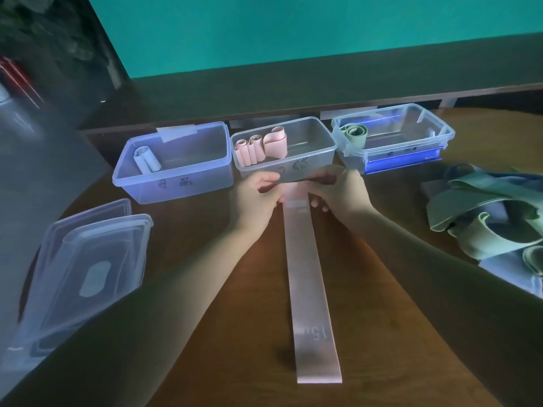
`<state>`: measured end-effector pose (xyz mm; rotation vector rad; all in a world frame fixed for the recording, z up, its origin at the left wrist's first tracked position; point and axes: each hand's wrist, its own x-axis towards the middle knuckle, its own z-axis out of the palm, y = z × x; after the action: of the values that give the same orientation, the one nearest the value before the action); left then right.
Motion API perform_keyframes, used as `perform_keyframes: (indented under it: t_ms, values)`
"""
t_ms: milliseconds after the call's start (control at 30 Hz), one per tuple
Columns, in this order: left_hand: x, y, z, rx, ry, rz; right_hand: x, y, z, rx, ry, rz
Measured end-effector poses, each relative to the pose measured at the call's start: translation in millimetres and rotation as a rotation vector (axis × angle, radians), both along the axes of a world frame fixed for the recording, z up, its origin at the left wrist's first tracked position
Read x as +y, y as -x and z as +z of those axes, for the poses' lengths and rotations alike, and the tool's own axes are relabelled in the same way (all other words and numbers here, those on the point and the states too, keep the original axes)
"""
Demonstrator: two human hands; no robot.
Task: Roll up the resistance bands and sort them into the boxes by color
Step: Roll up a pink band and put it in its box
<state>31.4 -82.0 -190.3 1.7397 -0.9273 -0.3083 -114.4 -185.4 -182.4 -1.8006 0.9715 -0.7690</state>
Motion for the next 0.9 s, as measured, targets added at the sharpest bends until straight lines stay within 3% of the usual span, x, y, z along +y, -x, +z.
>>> perform_keyframes:
  t_ms: [300,567,900]
  values:
    - [-5,0,-17,-0.187,0.026,0.153,5,-5,-4,0.051,0.089,-0.12]
    - [54,29,-10,-0.131,-0.054,0.015,63,46,1,0.076,0.096,-0.068]
    - [164,84,-1,-0.057,-0.083,-0.224,164,133,4,0.117,0.14,0.194]
